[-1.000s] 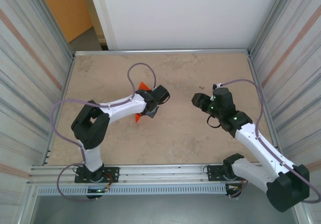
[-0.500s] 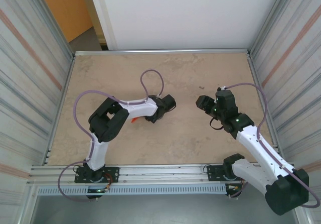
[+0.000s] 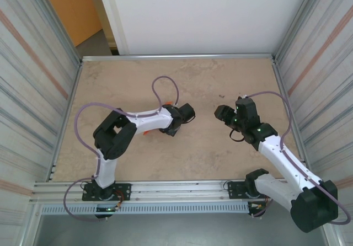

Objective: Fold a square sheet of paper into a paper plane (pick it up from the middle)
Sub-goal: Turn over the paper at the center of the table, then fold the wing for the fifth time at the center of the table.

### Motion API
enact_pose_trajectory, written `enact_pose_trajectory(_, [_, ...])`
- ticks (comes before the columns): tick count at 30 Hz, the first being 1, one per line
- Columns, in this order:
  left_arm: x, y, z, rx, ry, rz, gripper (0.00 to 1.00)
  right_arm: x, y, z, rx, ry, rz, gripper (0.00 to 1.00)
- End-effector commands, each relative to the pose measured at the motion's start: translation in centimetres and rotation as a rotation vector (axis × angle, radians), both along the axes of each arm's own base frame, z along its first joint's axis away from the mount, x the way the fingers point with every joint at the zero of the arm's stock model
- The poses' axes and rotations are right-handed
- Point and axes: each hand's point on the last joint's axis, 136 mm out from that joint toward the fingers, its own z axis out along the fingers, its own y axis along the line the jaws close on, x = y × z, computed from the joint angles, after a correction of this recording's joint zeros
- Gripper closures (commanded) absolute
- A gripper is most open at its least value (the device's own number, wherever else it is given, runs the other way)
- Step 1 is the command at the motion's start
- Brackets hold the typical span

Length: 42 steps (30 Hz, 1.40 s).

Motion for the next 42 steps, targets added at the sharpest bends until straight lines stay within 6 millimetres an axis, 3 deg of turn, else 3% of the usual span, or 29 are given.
enact_pose_trajectory(1, [-2.1, -1.3, 1.5, -0.139, 0.05, 0.041, 0.59, 0.4, 0.3, -0.1, 0.04, -0.001, -0.016, 0.35])
enact_pose_trajectory(8, [-5.3, -4.2, 3.1, -0.382, 0.171, 0.028, 0.51, 0.6, 0.3, -0.2, 0.046, 0.002, -0.024, 0.35])
enact_pose_trajectory(14, [-7.4, -7.5, 6.2, -0.693, 0.189, -0.096, 0.39, 1.0, 1.0, -0.7, 0.063, 0.011, 0.003, 0.35])
enact_pose_trajectory(20, [-5.4, -4.5, 6.7, -0.903, 0.171, 0.007, 0.33, 1.2, 1.5, -1.1, 0.073, 0.029, 0.012, 0.34])
enact_pose_trajectory(24, [-3.0, -1.5, 5.5, -0.972, 0.188, 0.12, 0.33, 1.3, 1.6, -1.4, 0.077, 0.036, 0.013, 0.34])
enact_pose_trajectory(29, [0.1, 0.6, 3.9, -1.008, 0.214, 0.216, 0.38, 1.3, 1.9, -1.5, 0.085, 0.043, 0.02, 0.34])
enact_pose_trajectory(35, [2.2, 1.5, 1.6, -0.974, 0.224, 0.266, 0.4, 1.5, 1.9, -1.6, 0.103, 0.06, -0.007, 0.33])
enact_pose_trajectory(42, [2.2, 1.7, -0.6, -0.978, 0.273, 0.334, 0.41, 1.5, 3.3, -2.5, 0.091, 0.125, 0.018, 0.32])
